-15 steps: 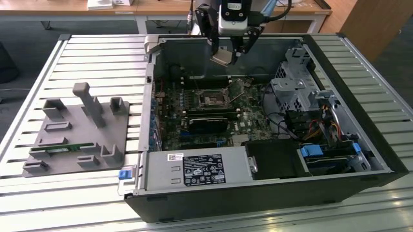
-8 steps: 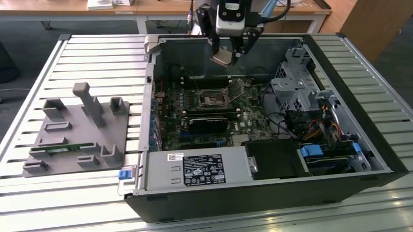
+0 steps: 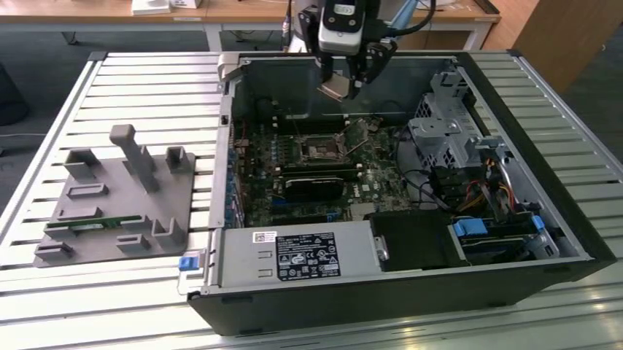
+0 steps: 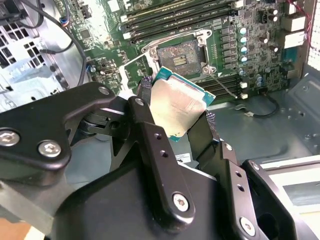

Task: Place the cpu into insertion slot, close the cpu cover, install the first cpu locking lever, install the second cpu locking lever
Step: 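Place the cpu into insertion slot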

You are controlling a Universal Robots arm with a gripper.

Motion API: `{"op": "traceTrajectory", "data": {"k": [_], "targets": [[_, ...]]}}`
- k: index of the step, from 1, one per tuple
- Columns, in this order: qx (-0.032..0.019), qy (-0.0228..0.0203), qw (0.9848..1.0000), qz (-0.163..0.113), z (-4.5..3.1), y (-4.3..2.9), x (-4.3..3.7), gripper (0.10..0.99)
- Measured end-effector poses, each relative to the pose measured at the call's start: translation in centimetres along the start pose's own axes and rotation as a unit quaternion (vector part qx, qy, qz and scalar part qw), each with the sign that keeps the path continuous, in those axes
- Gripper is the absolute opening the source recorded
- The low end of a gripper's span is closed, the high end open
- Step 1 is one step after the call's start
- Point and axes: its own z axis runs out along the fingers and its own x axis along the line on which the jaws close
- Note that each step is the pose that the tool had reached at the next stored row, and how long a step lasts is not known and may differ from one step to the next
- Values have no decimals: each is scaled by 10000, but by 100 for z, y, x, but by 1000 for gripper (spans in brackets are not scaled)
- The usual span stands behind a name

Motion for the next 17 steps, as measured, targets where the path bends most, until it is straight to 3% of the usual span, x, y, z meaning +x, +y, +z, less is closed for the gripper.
{"op": "traceTrajectory", "data": {"k": [9, 17], "targets": [[7, -14, 10000, 52, 9, -1, 0, 541], [1, -52, 9989, 474, 13, 0, 1, 541]]}}
